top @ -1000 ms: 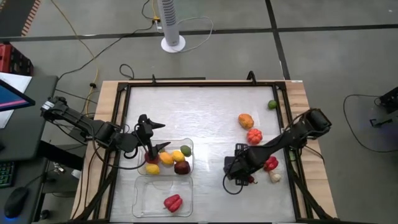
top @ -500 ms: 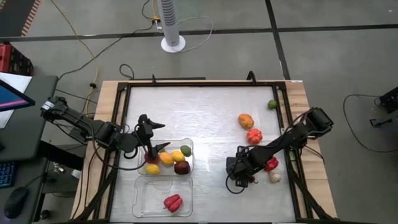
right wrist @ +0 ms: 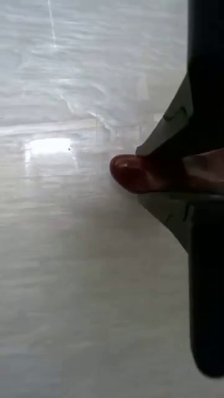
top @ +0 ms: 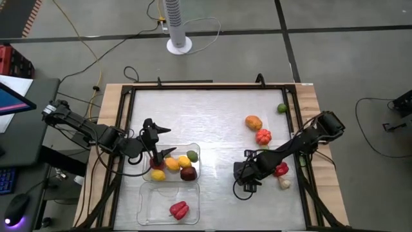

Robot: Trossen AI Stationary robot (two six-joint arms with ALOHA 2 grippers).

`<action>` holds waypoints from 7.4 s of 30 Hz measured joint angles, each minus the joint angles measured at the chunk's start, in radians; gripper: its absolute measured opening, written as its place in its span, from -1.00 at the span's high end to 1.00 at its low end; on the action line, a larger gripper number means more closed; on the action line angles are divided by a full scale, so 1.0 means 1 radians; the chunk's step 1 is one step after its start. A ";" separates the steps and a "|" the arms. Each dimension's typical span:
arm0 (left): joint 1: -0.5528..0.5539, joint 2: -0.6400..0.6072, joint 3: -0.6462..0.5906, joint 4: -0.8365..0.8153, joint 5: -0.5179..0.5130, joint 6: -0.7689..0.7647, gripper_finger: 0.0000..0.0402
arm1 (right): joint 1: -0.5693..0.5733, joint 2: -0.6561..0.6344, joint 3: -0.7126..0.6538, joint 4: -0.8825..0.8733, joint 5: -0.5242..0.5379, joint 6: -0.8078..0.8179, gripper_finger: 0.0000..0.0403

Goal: Sort produce into baskets
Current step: Put the eggplant into the bottom transparent bin, then put the green bell pepper into the bottom transparent bin, then put the orange pumpkin into the bottom transparent bin

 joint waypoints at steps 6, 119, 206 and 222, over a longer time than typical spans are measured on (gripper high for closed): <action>0.000 0.000 0.000 0.000 0.000 0.000 -0.83 | -0.033 0.002 0.032 -0.019 0.002 -0.037 0.56; -0.001 -0.006 0.000 0.020 0.003 0.014 -0.83 | -0.011 -0.038 0.258 0.537 -0.059 -0.678 -0.23; -0.001 -0.006 0.000 0.007 -0.024 0.013 -0.83 | -0.713 -0.363 -0.137 -0.215 0.132 -0.426 -0.32; -0.001 -0.006 0.000 0.012 -0.017 0.000 -0.83 | -0.566 -0.512 -0.224 -0.374 0.036 -0.243 -0.32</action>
